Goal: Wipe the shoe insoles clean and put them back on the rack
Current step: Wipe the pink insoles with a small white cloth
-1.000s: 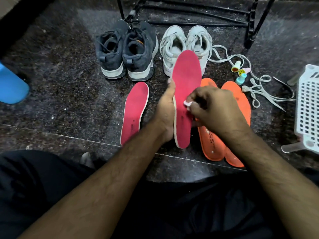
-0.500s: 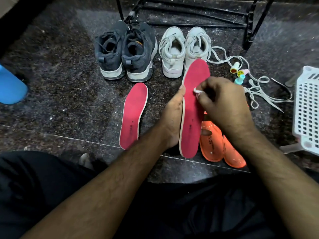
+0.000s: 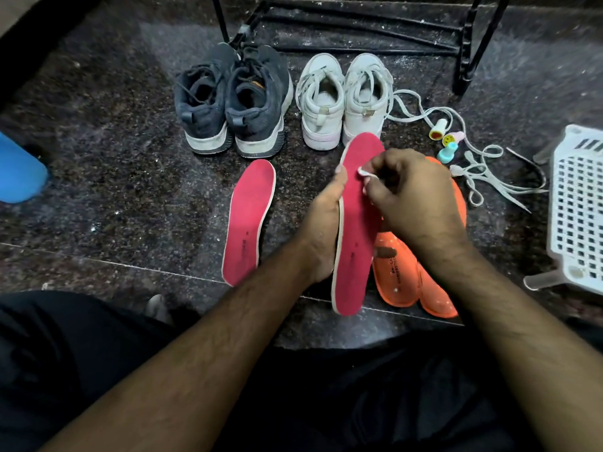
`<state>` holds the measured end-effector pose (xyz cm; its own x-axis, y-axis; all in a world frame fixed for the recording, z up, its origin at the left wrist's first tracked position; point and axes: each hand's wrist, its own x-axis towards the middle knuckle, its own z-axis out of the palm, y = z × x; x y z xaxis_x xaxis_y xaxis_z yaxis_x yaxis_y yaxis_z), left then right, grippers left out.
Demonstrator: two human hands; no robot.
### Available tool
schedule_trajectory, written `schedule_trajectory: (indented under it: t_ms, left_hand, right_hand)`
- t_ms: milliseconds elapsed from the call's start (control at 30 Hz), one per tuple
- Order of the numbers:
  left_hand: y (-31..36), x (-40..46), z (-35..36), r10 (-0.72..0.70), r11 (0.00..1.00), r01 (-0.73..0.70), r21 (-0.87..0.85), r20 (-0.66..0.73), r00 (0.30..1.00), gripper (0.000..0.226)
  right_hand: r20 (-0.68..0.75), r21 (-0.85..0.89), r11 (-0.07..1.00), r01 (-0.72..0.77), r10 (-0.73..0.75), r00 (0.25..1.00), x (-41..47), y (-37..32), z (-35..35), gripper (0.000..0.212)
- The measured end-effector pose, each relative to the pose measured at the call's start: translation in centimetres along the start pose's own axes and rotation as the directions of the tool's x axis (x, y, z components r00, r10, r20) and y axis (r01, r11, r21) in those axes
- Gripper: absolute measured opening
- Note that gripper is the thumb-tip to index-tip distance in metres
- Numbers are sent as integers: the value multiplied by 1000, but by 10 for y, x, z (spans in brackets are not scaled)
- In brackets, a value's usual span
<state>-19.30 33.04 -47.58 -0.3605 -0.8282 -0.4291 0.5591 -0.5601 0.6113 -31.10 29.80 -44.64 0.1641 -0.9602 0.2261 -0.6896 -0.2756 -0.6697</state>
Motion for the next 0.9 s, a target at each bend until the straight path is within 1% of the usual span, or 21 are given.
schedule_trajectory:
  t_ms: [33, 67, 133, 167, 200, 233, 267, 333, 400, 433, 467, 500, 567, 600, 633, 667, 700, 767, 833, 867, 900]
  left_hand:
    - [-1, -1, 1, 7, 999, -7, -32, 14, 1000, 64]
    - [1, -2, 1, 26, 996, -25, -82, 4, 1000, 62]
    - [9, -2, -4, 71, 981, -79, -178, -52, 996, 64]
    - [13, -2, -7, 96, 974, -110, -197, -80, 992, 66]
    - [17, -1, -11, 118, 972, -137, -190, -107, 987, 67]
    - [18, 0, -13, 126, 974, -145, -176, -116, 985, 68]
    - [18, 0, -13, 114, 980, -131, -152, -114, 987, 69]
    - [12, -1, -7, 27, 998, -30, -50, -57, 998, 70]
    - [4, -2, -2, -39, 999, 39, 31, -3, 999, 69]
    - [2, -3, 0, -39, 999, 39, 26, 14, 999, 67]
    - [2, -3, -1, -19, 1000, 19, -14, 18, 1000, 65]
    - [4, -4, 0, 8, 997, -7, -78, 11, 1000, 64]
    - [12, -2, -6, 67, 980, -78, -185, -64, 996, 66]
    - [16, -1, -10, 95, 976, -112, -188, -100, 990, 67]
    - [19, -1, -12, 112, 976, -131, -171, -121, 986, 68]
    - [20, -1, -14, 116, 980, -133, -147, -118, 986, 69]
    - [18, -1, -13, 98, 987, -110, -114, -106, 990, 70]
    - [10, -4, -6, 11, 1000, -11, -1, -34, 999, 71]
    - [1, -4, -1, -54, 997, 53, 58, 22, 998, 68]
    - [0, -4, 0, -48, 998, 46, 43, 35, 998, 65]
    - [1, -4, -1, -25, 1000, 25, -3, 39, 999, 63]
  right_hand:
    - [-14, 2, 999, 33, -33, 999, 0, -4, 2, 13]
    - [10, 7, 997, 81, -81, 997, -1, -9, 5, 13]
    - [149, 29, 986, 166, -169, 974, -9, -18, 8, 13]
    - [236, 41, 983, 180, -184, 954, -13, -19, 9, 13]
    - [301, 42, 984, 175, -179, 937, -16, -19, 8, 14]
    - [323, 25, 988, 149, -149, 935, -16, -16, 6, 15]
    - [300, 2, 993, 115, -110, 948, -14, -12, 3, 15]
    - [157, -67, 997, 46, -35, 987, -6, -3, -3, 14]
    - [7, -99, 994, 39, -39, 999, 3, 0, -5, 12]
    - [-23, -85, 995, 56, -58, 998, 6, -2, -3, 12]
    - [-12, -58, 995, 85, -86, 996, 6, -6, 1, 13]
    - [37, -33, 991, 127, -126, 991, 3, -9, 5, 14]
    - [195, 19, 976, 216, -216, 957, -6, -16, 11, 14]
    - [273, 37, 973, 227, -228, 935, -11, -17, 11, 13]
    - [329, 36, 977, 209, -209, 921, -13, -16, 8, 14]
    - [343, 23, 985, 174, -171, 924, -13, -13, 4, 15]
    - [308, -2, 992, 130, -123, 943, -11, -9, 0, 15]
    - [131, -92, 994, 63, -50, 990, -3, 0, -6, 12]
    - [-31, -128, 991, 44, -49, 998, 5, 3, -6, 11]
    - [-56, -93, 994, 56, -62, 997, 7, -1, -3, 11]
    - [-34, -42, 995, 89, -90, 995, 6, -5, 1, 12]
